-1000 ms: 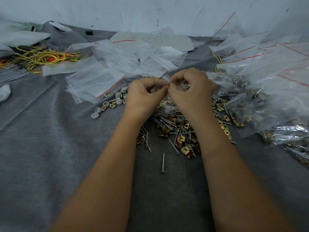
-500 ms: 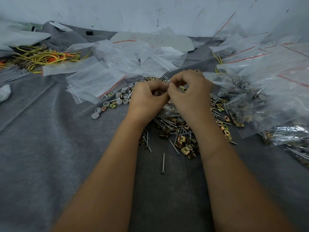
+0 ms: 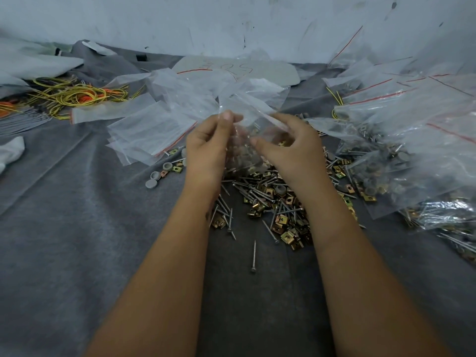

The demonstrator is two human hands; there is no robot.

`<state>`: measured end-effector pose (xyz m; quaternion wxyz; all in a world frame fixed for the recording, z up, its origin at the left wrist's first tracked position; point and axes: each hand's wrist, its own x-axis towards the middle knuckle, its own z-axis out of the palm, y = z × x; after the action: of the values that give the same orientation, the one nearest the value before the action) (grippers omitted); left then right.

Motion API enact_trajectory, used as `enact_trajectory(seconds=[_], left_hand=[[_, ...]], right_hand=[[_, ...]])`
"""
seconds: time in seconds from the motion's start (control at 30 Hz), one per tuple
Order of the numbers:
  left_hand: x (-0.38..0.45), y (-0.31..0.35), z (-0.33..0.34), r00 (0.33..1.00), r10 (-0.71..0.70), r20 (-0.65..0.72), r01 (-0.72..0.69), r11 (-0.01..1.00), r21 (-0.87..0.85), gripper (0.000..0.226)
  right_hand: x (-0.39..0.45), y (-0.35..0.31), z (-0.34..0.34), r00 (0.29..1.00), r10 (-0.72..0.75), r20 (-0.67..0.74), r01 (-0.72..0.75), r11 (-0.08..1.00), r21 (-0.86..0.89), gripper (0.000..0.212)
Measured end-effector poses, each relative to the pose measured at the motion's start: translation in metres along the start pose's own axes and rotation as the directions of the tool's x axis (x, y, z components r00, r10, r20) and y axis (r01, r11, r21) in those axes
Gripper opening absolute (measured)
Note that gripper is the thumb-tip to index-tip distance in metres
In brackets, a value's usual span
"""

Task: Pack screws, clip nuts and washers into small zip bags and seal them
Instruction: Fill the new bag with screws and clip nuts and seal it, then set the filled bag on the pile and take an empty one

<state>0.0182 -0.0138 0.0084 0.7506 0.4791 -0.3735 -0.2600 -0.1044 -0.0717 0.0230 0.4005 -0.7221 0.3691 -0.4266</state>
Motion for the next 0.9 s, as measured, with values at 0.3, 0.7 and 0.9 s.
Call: enact_trajectory(seconds=[0.3, 0.7, 0.9], left_hand=[[0.002, -0.003, 0.001, 0.994, -0.097, 0.055, 0.096, 0.995, 0.019, 0.011], [-0.004, 0.028, 0.104, 0.935, -0.093, 0.343, 0.027, 0.981, 0.193, 0.042], [-0.026, 0.015, 0.122, 0.915, -0.137, 0.379, 0.065, 0.979, 0.195, 0.022]], right_hand=[[0.004, 0.008, -0.01, 0.993, 0.103, 0.057, -0.115, 0.945, 0.305, 0.02], [0.041, -0.019, -0.11, 0.78, 0.324, -0.536, 0.095, 0.785, 0.612, 0.013], [0.037, 0.01, -0.125, 0.571, 0.545, -0.613, -0.164, 0.808, 0.566, 0.058]])
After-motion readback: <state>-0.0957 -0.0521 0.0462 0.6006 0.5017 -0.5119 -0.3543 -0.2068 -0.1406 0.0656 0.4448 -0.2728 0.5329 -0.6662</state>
